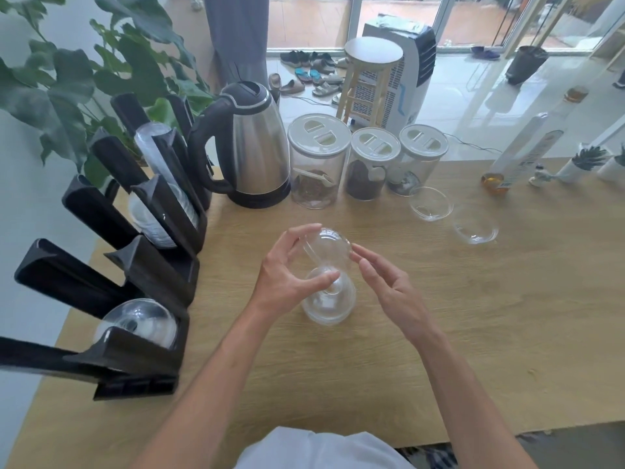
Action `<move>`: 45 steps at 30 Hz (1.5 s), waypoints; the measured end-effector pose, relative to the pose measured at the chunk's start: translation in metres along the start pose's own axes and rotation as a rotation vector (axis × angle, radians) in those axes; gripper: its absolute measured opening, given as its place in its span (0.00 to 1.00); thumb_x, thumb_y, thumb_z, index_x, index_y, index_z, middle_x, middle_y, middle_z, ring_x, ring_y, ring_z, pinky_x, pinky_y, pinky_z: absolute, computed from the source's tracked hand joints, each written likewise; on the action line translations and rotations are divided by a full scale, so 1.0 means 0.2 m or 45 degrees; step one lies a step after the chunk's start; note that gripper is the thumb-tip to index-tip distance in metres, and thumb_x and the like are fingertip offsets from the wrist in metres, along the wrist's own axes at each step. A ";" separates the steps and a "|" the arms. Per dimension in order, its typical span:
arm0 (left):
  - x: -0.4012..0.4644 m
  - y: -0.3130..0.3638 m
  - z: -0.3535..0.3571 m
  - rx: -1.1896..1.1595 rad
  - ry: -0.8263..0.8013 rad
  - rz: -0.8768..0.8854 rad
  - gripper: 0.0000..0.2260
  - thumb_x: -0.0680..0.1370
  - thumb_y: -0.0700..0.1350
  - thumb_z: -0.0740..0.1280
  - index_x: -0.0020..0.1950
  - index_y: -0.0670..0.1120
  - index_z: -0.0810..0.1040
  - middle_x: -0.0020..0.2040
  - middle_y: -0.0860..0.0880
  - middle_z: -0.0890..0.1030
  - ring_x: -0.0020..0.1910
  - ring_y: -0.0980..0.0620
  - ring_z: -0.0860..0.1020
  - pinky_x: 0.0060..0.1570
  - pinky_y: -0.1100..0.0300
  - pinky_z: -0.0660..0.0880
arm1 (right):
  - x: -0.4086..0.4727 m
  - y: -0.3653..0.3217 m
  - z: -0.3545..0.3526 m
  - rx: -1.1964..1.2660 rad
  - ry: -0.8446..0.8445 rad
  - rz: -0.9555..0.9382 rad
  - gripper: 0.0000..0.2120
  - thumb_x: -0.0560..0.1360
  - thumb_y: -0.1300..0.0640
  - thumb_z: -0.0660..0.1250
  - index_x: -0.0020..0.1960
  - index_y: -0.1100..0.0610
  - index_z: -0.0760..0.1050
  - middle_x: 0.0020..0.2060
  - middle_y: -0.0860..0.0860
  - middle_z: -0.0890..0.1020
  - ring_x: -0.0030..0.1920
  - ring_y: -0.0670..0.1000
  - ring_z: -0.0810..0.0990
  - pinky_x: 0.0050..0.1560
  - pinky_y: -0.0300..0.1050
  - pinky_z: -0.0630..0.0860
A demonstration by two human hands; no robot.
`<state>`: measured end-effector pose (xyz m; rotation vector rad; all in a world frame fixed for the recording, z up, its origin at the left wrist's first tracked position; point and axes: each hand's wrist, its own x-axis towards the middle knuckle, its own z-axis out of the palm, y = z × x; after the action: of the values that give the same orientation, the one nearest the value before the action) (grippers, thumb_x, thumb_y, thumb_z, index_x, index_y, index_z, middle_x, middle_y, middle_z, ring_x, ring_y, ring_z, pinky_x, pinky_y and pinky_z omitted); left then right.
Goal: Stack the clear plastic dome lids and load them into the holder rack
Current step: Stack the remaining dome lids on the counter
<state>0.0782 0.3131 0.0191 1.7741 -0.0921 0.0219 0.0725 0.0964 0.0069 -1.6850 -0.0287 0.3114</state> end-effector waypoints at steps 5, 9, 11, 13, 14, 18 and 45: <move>-0.07 -0.08 0.00 0.148 0.026 -0.012 0.40 0.62 0.52 0.86 0.70 0.59 0.72 0.68 0.60 0.77 0.71 0.59 0.74 0.71 0.53 0.72 | 0.00 -0.02 0.03 -0.056 0.022 -0.100 0.23 0.78 0.44 0.69 0.72 0.47 0.78 0.66 0.42 0.83 0.70 0.41 0.78 0.73 0.47 0.73; -0.12 -0.15 0.03 0.379 -0.039 -0.021 0.45 0.62 0.57 0.83 0.76 0.60 0.67 0.71 0.61 0.74 0.71 0.62 0.71 0.68 0.62 0.67 | -0.03 0.03 0.04 -0.227 0.046 -0.137 0.25 0.75 0.41 0.71 0.71 0.45 0.79 0.66 0.36 0.82 0.71 0.35 0.75 0.78 0.45 0.67; -0.14 -0.19 0.05 0.425 -0.058 -0.012 0.44 0.63 0.56 0.83 0.75 0.60 0.68 0.71 0.60 0.74 0.69 0.62 0.72 0.65 0.66 0.68 | -0.03 0.08 0.04 -0.296 0.078 -0.140 0.23 0.76 0.42 0.73 0.70 0.44 0.80 0.65 0.37 0.83 0.71 0.35 0.75 0.76 0.44 0.68; -0.15 -0.24 0.07 0.441 -0.078 -0.021 0.43 0.62 0.57 0.83 0.74 0.61 0.68 0.69 0.60 0.74 0.67 0.62 0.73 0.65 0.63 0.73 | -0.03 0.13 0.05 -0.299 0.093 -0.112 0.20 0.76 0.46 0.75 0.68 0.43 0.81 0.65 0.37 0.83 0.70 0.37 0.76 0.74 0.47 0.71; -0.16 -0.27 0.07 0.447 -0.087 -0.032 0.43 0.62 0.57 0.83 0.74 0.61 0.68 0.69 0.60 0.74 0.66 0.60 0.74 0.65 0.59 0.75 | -0.03 0.16 0.06 -0.280 0.094 -0.087 0.20 0.76 0.47 0.75 0.67 0.43 0.81 0.65 0.38 0.83 0.70 0.38 0.76 0.74 0.49 0.73; -0.17 -0.33 0.10 0.401 -0.089 -0.069 0.42 0.61 0.59 0.83 0.72 0.66 0.67 0.66 0.60 0.76 0.64 0.58 0.77 0.62 0.53 0.78 | -0.03 0.22 0.06 -0.106 0.097 0.003 0.19 0.76 0.53 0.77 0.66 0.46 0.82 0.63 0.43 0.85 0.65 0.46 0.83 0.67 0.51 0.80; 0.20 -0.15 0.91 0.438 -0.234 -0.042 0.50 0.64 0.51 0.84 0.79 0.60 0.60 0.69 0.56 0.73 0.69 0.59 0.72 0.66 0.67 0.68 | 0.33 0.38 -1.02 -1.135 0.785 0.112 0.22 0.78 0.56 0.74 0.71 0.50 0.79 0.80 0.59 0.68 0.81 0.65 0.59 0.82 0.56 0.57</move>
<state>0.1130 0.1393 -0.0452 2.1189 -0.2020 -0.1580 0.1680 -0.0990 -0.0584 -2.6075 0.4214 -0.2141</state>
